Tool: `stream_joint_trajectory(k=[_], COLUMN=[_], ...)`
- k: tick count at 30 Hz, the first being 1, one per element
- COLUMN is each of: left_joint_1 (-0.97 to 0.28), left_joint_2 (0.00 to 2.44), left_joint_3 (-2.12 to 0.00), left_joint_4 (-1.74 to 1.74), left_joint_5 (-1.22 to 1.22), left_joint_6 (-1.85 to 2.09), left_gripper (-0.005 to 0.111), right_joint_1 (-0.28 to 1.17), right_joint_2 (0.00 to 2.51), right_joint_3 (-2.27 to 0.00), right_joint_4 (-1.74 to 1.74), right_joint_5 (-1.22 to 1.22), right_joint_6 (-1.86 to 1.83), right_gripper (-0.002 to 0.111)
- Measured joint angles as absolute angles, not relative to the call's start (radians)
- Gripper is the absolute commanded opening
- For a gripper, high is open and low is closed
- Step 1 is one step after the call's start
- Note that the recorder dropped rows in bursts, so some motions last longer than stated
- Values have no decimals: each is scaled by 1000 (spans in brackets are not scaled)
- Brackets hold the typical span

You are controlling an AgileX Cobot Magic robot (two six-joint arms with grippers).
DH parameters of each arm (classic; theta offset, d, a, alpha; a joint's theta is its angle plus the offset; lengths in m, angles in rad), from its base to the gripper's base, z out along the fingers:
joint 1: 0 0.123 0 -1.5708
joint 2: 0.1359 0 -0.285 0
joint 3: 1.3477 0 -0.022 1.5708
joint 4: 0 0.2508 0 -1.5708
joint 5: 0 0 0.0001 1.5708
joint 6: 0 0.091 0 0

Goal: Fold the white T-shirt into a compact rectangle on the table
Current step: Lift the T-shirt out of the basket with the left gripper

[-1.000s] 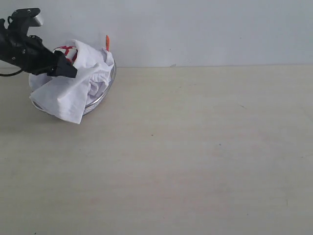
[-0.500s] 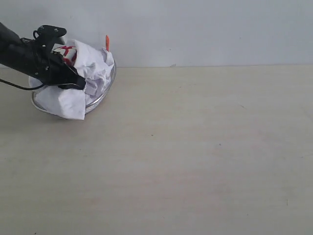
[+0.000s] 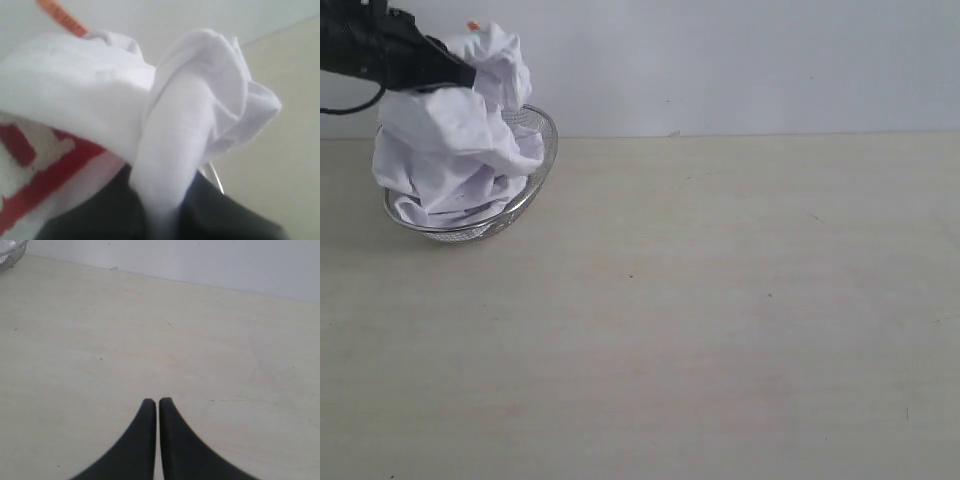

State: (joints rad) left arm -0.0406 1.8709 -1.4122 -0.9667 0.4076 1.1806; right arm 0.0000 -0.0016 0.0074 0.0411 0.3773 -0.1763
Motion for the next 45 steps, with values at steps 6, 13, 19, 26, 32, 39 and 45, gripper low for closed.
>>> stream_joint_trajectory(k=[6, 13, 19, 26, 32, 39, 45], left_joint_1=[-41, -41, -41, -41, -41, -41, -41], left_joint_2=[1751, 1620, 1509, 1433, 1382, 1327, 1323], left_joint_3=[-1424, -1492, -1508, -1511, -1511, -1542, -1590], left_joint_4=[-1064, -1095, -1097, -1097, -1144, -1192, -1214], left_joint_5=[406, 460, 469, 554, 575, 622, 715], left_joint_6=[1243, 1234, 1215, 1186, 1183, 1186, 1168], left_gripper=[4, 4, 4, 4, 4, 4, 4], right_joint_1=[0, 0, 0, 0, 0, 0, 0], right_joint_2=[-2, -2, -2, -2, -2, -2, -2], right_joint_3=[7, 7, 7, 7, 7, 7, 7], right_joint_4=[41, 41, 41, 41, 41, 41, 41], right_joint_5=[377, 377, 377, 377, 377, 377, 377], right_joint_6=[-176, -176, -176, -176, -176, -176, -176], right_gripper=[0, 0, 0, 0, 0, 0, 0])
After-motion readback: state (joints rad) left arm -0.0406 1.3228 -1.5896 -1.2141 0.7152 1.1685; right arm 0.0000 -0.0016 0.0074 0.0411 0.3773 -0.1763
